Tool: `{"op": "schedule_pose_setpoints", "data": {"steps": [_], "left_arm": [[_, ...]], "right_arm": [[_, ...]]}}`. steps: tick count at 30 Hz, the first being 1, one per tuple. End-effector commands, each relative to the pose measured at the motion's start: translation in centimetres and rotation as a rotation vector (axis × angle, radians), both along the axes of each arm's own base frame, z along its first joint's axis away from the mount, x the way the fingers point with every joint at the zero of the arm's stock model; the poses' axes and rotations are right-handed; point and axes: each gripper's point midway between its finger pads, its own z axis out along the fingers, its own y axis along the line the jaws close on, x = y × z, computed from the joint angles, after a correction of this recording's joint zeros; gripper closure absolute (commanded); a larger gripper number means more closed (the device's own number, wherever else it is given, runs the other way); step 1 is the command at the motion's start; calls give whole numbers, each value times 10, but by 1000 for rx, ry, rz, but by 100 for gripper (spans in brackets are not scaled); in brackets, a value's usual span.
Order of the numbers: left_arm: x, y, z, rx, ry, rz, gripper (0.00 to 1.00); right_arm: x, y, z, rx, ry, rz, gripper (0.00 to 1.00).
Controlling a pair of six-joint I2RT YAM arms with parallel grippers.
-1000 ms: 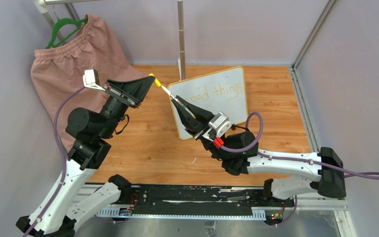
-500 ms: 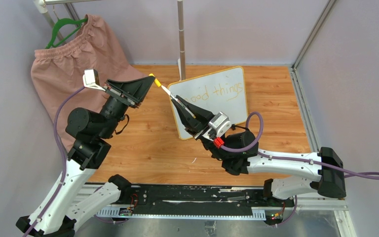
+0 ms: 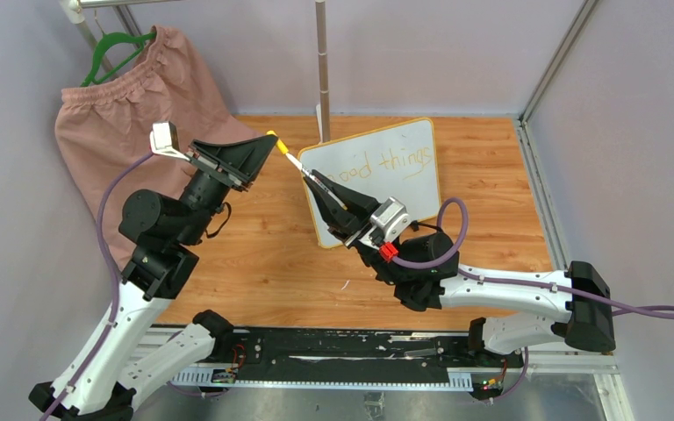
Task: Write a sentence on the whiteboard
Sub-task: Close the whiteboard marker at the center of the board.
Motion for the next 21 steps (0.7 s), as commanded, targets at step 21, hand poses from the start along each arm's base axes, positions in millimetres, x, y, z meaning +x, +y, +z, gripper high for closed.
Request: {"op": "schedule_pose_setpoints", "data": {"steps": [21], "left_arm": [[-21, -8, 12, -22, -38, -96, 100]], "right_arm": [[-7, 9, 34, 78, -89, -10, 100]]}}
